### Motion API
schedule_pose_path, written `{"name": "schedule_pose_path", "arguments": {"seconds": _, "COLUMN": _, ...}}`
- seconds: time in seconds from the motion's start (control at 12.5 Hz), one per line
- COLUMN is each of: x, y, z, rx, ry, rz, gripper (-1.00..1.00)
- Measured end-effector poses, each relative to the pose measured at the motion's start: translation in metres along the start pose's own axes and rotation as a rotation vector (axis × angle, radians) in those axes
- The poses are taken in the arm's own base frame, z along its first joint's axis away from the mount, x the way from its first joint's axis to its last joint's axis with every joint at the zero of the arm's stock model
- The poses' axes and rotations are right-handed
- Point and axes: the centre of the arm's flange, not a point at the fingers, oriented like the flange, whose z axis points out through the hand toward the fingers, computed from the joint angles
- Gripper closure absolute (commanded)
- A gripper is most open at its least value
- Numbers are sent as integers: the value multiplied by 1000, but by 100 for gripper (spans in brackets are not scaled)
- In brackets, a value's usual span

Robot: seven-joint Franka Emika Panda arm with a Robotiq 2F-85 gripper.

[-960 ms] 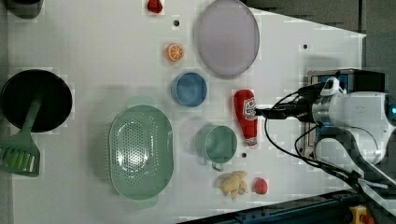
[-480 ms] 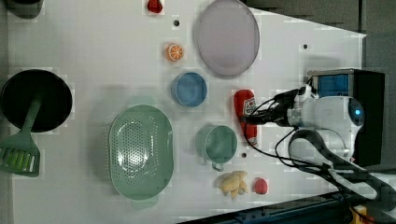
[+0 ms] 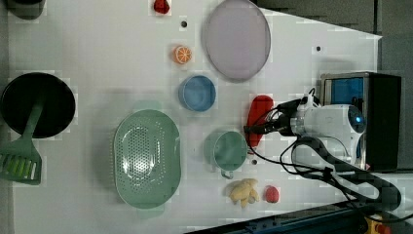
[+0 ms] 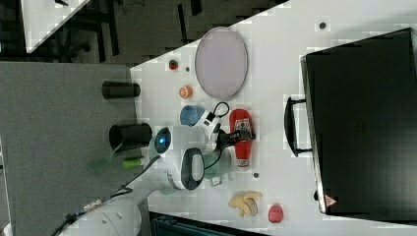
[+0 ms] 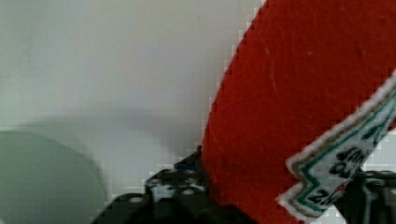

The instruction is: Pick Ketchup from the table and place it in strainer.

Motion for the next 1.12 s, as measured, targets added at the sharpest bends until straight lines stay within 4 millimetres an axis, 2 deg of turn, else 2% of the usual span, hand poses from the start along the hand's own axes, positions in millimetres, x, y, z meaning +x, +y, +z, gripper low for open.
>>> {"name": "schedule_pose_path", "arguments": {"seconds": 0.24, "x": 8, "y": 9, "z": -22, "rx": -18, "ry": 44, "rz": 7, "gripper": -21}}
{"name": "schedule_pose_path", "arguments": {"seconds": 0.4, "x": 7, "y": 6, "z": -38, "rx": -23, "ry": 48, "rz": -1, "gripper": -21}}
{"name": "schedule_pose_path", "arguments": {"seconds": 0.56, "x": 2, "y": 2, "z": -66, "rx": -25, "ry": 5, "rz": -8, "gripper": -21}}
{"name": "schedule_pose_path", "arguments": {"seconds": 0.72, "x": -2, "y": -2, "z": -115, "rx": -41, "ry": -1, "rz": -12, "gripper": -21}}
{"name": "schedule_pose_path", "arguments": {"seconds": 0.88, "x": -5, "y": -13, "z": -182, "rx": -73, "ry": 42, "rz": -19, "gripper": -21}}
{"name": "schedule_pose_path", "arguments": {"seconds": 1.04, "x": -11, "y": -39, "z": -243, "rx": -104, "ry": 70, "rz": -11, "gripper": -21}}
{"name": "schedule_pose_path", "arguments": {"seconds": 1.12, "x": -10, "y": -58, "z": -267, "rx": -124, "ry": 93, "rz": -15, "gripper": -21}}
